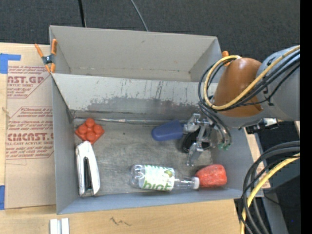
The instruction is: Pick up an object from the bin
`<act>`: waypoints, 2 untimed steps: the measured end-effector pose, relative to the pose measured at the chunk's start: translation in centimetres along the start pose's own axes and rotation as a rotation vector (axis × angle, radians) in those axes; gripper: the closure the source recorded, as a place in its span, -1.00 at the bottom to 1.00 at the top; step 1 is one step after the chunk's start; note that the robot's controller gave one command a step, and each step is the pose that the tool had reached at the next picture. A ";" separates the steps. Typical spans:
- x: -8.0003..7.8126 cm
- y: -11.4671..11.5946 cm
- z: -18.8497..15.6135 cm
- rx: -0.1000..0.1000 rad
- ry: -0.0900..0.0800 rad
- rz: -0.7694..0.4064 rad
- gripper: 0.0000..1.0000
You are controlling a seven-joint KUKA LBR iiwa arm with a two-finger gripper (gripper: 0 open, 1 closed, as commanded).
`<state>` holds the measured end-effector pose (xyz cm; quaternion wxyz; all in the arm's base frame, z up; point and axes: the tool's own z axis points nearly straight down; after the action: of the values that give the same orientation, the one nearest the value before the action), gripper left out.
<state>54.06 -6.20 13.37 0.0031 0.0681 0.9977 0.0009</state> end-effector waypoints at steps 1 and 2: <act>0.4 -1.0 2.4 0.001 0.011 -0.161 -1.00; -0.5 -2.3 3.6 0.001 0.004 -0.183 -1.00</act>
Offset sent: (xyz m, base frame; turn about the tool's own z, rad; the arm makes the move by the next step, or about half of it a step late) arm 0.0076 -0.0390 -0.0594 0.0696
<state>54.28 -8.50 9.79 0.0012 -0.0235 0.9997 0.0002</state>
